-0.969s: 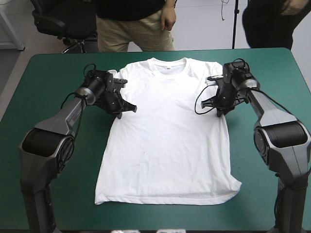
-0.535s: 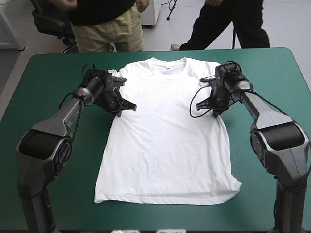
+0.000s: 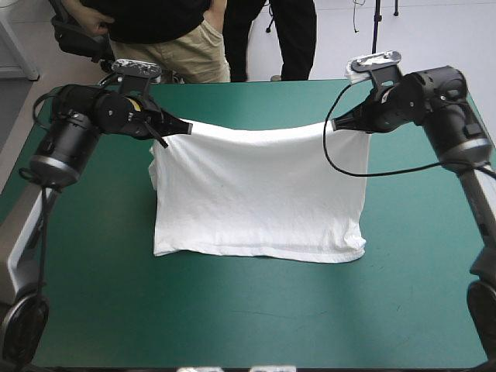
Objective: Fold the cloth
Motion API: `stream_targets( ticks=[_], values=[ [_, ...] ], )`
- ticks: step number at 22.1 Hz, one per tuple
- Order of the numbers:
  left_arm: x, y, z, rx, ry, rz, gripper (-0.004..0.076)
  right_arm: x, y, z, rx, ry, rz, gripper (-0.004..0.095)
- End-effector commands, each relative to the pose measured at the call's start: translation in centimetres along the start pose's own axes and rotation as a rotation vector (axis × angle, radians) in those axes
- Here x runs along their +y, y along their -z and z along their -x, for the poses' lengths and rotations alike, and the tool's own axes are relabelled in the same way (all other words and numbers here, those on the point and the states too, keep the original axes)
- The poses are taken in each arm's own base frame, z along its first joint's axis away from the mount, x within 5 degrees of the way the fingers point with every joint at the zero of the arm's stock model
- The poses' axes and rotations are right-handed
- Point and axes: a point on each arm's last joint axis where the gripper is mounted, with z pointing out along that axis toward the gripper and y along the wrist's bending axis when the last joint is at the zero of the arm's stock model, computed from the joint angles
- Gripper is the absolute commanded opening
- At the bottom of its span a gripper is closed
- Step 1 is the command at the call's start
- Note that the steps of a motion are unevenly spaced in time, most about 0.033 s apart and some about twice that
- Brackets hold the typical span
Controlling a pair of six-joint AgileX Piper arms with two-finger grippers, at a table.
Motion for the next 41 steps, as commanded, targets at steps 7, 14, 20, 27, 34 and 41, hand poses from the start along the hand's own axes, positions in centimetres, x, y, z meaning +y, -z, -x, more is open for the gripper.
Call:
stream_targets(
  ticks=[7, 14, 20, 27, 34, 41],
  values=[
    [-0.4, 16.5, -0.1, -0.501, 0.0, 0.004, -0.0017, -0.2, 16.4, -1.1, -0.487, 0.049, -0.049, -0.0017],
    [-0.4, 19.2, -0.4, -0.614, -0.001, 0.005, -0.0017, -0.2, 18.5, -1.7, -0.554, 0.048, -0.053, -0.0017],
    [-0.2, 17.3, 1.2, -0.673, -0.024, 0.032, -0.0017, -0.4, 17.1, 0.1, -0.634, 0.054, -0.073, -0.0017],
    [0.2, 9.9, 6.7, -0.966, -0.126, 0.116, -0.0017, -1.0, 10.9, 5.7, -0.91, 0.156, -0.195, -0.0017],
    [0.2, 3.6, 7.5, -0.898, -0.122, 0.098, -0.0017, -1.1, 4.6, 6.5, -0.784, 0.136, -0.17, -0.0017],
    [0.3, -2.6, 1.0, -0.286, -0.038, 0.046, -0.0017, 0.0, -4.7, 0.0, -0.232, 0.05, 0.007, -0.0017]
  ],
)
